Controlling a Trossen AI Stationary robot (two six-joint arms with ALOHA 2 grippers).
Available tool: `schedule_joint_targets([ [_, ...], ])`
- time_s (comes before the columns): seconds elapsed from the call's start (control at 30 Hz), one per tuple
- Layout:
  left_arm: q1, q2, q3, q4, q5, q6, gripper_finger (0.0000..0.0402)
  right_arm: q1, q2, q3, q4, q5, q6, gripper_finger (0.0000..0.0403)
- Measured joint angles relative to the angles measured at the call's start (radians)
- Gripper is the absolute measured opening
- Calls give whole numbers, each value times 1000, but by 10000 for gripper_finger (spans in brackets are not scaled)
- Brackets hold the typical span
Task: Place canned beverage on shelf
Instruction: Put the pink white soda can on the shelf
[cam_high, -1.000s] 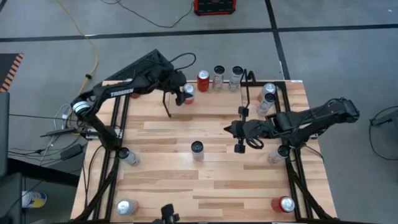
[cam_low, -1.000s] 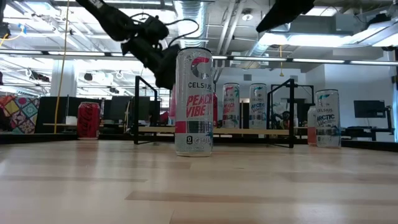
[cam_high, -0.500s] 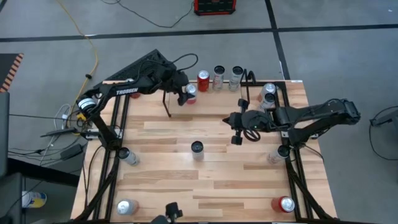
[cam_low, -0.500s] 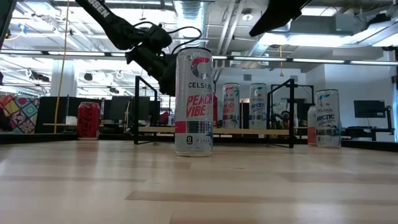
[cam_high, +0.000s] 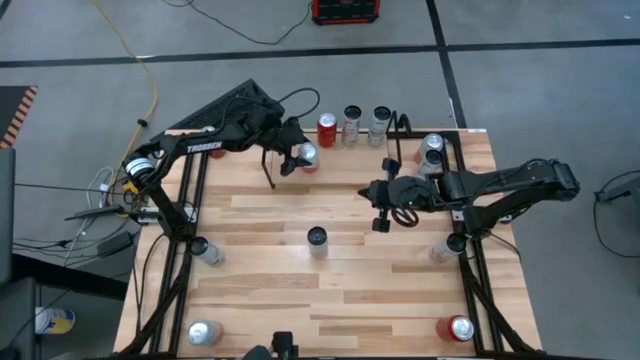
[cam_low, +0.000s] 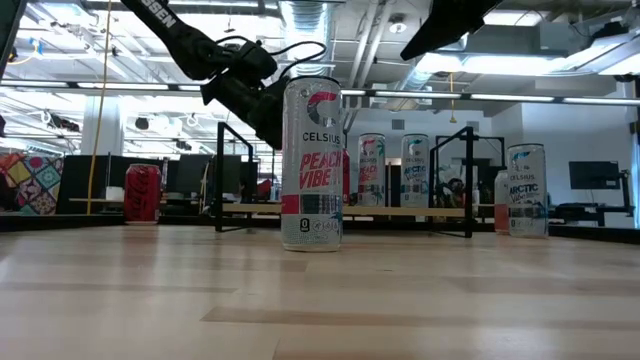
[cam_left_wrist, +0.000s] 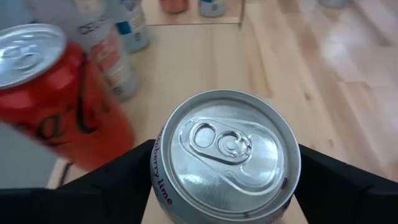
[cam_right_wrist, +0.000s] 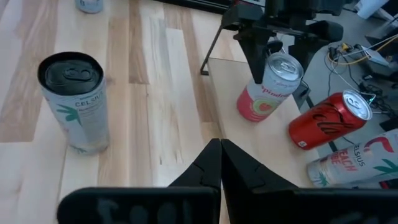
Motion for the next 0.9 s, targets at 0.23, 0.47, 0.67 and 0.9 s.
schedule_joint_targets([
  [0.23, 0, -2, 0, -10, -22, 0, 360, -29, 0, 0, 0, -4, -5, 29],
  [0.47, 0, -10, 45, -87, -109, -17, 362, -49, 0, 0, 12, -20, -5, 29],
  [0.67, 0, -48, 165, -272, -158, 14, 363, -55, 0, 0, 24, -20, -10, 29],
  [0.9, 0, -196, 228, -474, -320, -7, 364, -73, 0, 0, 39, -20, -16, 29],
])
